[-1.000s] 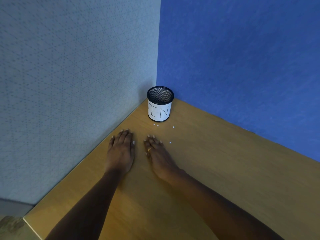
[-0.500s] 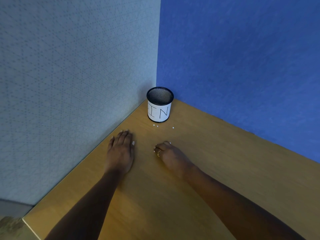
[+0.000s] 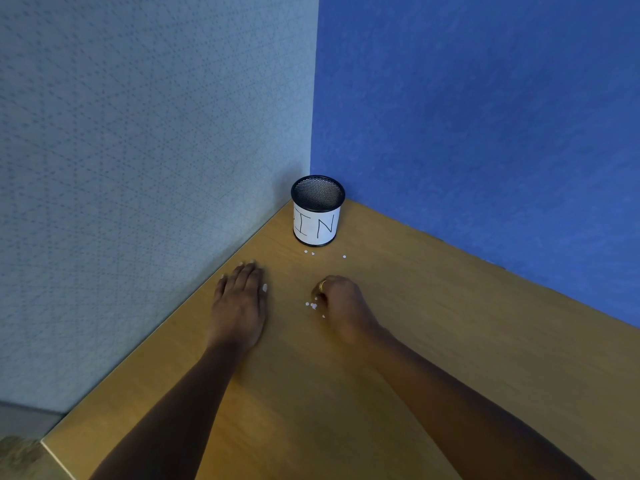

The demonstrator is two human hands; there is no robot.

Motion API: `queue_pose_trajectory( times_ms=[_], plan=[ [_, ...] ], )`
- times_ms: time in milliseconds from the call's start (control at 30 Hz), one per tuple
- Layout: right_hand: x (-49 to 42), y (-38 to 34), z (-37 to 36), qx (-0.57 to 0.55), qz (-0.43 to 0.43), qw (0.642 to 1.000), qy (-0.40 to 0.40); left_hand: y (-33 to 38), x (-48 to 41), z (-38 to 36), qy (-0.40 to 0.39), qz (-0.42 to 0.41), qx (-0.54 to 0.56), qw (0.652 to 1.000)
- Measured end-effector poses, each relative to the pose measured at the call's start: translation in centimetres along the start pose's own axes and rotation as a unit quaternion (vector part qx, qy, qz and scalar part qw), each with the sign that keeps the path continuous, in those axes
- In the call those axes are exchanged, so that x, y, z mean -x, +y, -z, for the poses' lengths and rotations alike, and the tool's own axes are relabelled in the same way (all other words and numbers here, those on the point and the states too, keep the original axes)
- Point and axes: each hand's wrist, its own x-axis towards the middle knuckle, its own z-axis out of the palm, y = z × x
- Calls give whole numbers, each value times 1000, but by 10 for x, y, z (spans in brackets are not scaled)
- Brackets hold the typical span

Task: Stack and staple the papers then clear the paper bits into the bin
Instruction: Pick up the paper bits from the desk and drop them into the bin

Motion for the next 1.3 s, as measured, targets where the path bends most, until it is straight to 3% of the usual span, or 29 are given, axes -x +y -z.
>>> queue_pose_trajectory(
  times_ms=[133, 300, 433, 567, 767, 1000, 1300],
  plan=[
    [-3, 2, 1, -177, -112, 975, 77, 0, 0, 0, -2, 2, 1, 1000],
    [-10, 5, 11, -348, -204, 907, 116, 0, 0, -1, 2, 2, 1, 1000],
    [-26, 0, 34, -436, -225, 858, 148, -1, 0, -1, -3, 4, -2, 1000],
    [-52, -8, 64, -498, -190, 824, 191, -1, -1, -1, 1, 4, -4, 1000],
    [-88, -17, 90, -438, -150, 854, 238, -1, -1, -2, 11, -2, -6, 1000],
    [-110, -19, 84, -227, -98, 943, 223, -2, 0, -3, 14, 0, -2, 1000],
    [-111, -16, 81, -165, -69, 953, 243, -2, 0, -2, 10, 1, 0, 1000]
  ],
)
